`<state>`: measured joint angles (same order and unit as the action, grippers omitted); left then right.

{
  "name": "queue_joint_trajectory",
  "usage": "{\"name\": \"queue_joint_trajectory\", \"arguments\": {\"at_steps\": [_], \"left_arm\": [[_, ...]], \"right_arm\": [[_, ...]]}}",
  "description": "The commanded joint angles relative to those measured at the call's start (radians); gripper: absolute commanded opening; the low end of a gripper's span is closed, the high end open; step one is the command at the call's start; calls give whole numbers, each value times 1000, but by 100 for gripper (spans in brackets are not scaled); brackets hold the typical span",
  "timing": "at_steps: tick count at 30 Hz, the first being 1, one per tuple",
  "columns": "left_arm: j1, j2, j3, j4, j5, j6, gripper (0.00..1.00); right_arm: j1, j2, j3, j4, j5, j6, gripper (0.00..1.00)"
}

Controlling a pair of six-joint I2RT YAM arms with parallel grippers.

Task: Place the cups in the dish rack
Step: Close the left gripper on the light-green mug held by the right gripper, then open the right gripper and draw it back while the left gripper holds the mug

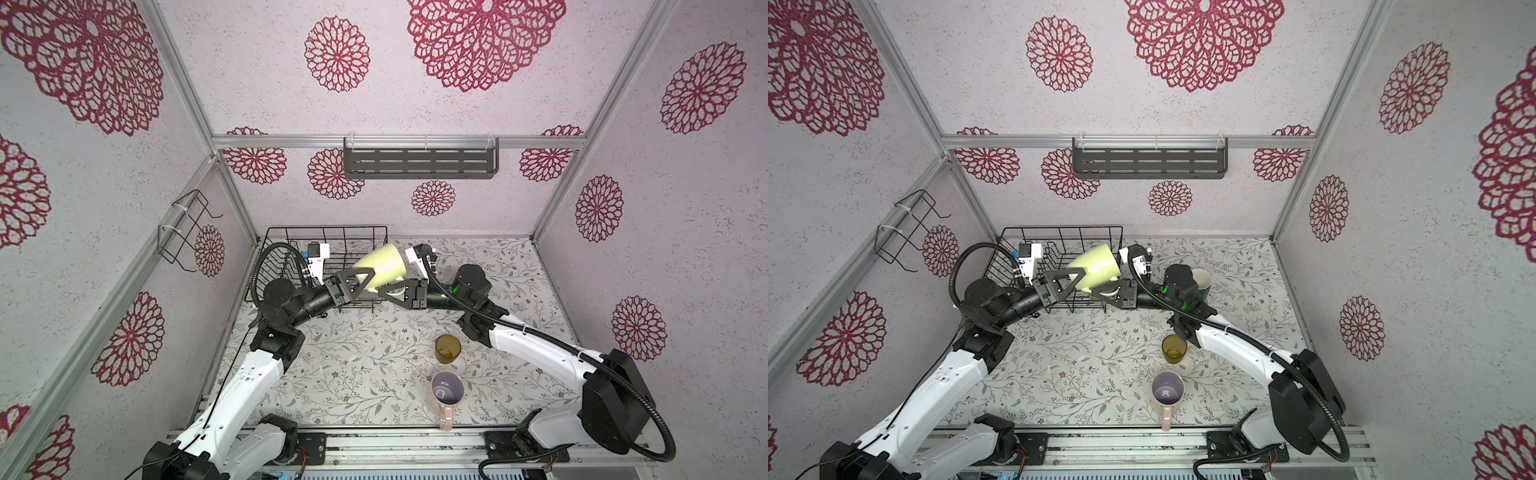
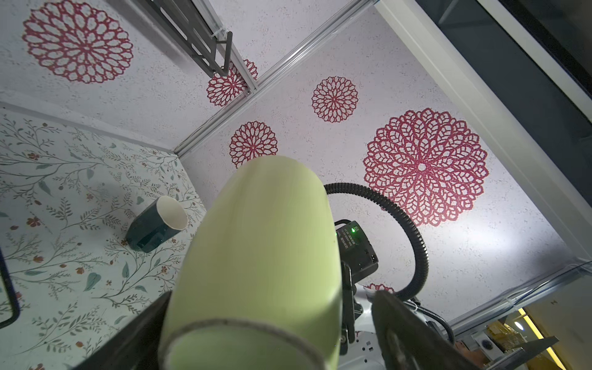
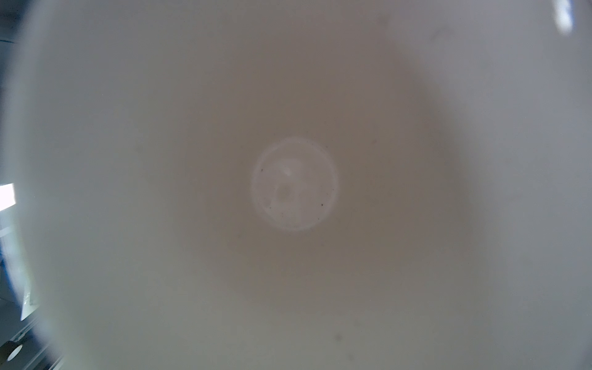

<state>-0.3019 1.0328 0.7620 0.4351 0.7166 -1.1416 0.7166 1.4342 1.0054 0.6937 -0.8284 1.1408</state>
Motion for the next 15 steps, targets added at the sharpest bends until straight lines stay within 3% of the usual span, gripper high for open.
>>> {"name": "queue_joint_trajectory", "arguments": {"at_steps": [1,6,15], "left_arm": [[7,5,30,10,4,-12,97],[8,16,12,56,-15,-71,99],[17,49,0,70,-36,-119,92]], "right_arm": [[20,8,66,220,-24,31,0],[34,80,62,400,-25,152,0],[47,117,38,386,-36,142,0]]}}
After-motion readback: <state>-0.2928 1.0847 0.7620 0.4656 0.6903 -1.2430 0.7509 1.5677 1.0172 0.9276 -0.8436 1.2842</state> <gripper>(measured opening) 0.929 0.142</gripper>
